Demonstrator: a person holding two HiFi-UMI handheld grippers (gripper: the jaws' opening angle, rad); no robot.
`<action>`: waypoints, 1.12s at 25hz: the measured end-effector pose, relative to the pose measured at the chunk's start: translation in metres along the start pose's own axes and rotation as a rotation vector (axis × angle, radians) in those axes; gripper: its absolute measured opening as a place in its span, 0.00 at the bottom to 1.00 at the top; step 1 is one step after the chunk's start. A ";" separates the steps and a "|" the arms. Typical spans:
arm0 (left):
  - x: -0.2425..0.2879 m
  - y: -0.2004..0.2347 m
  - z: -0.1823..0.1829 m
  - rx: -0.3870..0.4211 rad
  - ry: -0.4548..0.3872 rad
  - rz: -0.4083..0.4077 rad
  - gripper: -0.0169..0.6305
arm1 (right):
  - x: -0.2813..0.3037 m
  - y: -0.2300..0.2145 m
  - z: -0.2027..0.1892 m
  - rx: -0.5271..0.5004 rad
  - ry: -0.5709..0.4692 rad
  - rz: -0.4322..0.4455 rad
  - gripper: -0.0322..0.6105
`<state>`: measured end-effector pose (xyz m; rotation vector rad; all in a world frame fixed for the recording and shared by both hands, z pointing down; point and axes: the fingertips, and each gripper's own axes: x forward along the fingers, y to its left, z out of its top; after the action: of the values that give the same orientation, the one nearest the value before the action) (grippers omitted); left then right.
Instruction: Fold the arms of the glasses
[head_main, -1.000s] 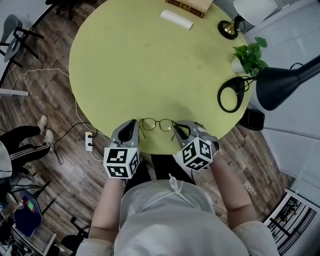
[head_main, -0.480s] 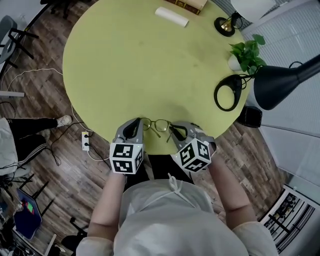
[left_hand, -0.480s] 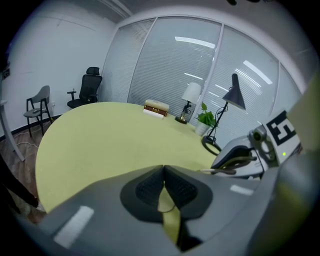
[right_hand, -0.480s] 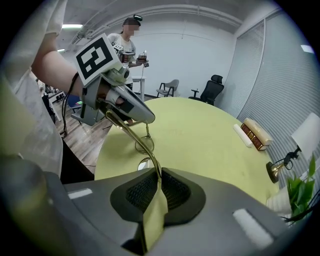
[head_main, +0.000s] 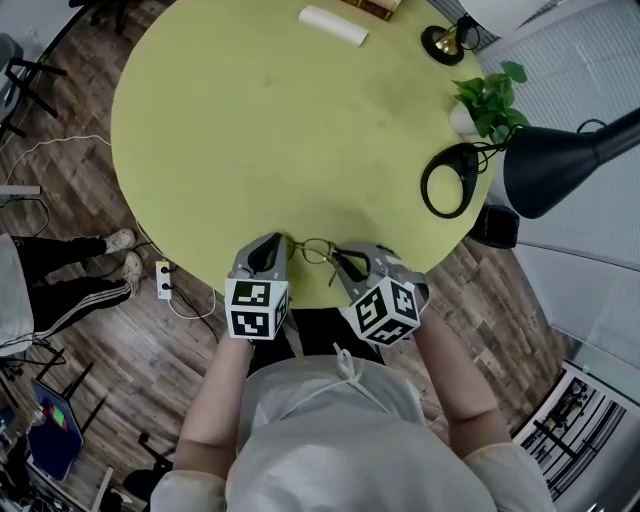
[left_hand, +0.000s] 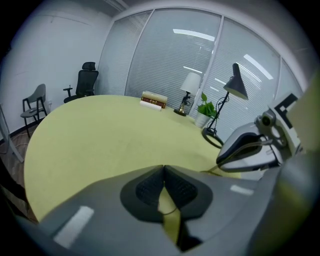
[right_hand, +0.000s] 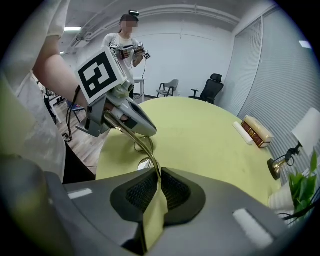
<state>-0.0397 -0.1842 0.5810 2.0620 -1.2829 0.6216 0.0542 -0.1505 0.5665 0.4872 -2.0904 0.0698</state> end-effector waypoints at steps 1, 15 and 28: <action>0.002 -0.001 -0.002 0.000 0.004 0.000 0.04 | 0.000 0.000 0.000 0.001 -0.001 0.001 0.09; -0.009 -0.007 -0.006 -0.009 -0.015 -0.012 0.04 | -0.001 0.004 -0.003 -0.008 0.012 0.001 0.09; -0.016 0.001 -0.060 -0.135 0.107 0.022 0.04 | -0.002 0.007 0.002 -0.055 0.034 -0.007 0.09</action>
<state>-0.0513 -0.1317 0.6123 1.8824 -1.2530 0.6290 0.0512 -0.1435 0.5649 0.4577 -2.0516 0.0165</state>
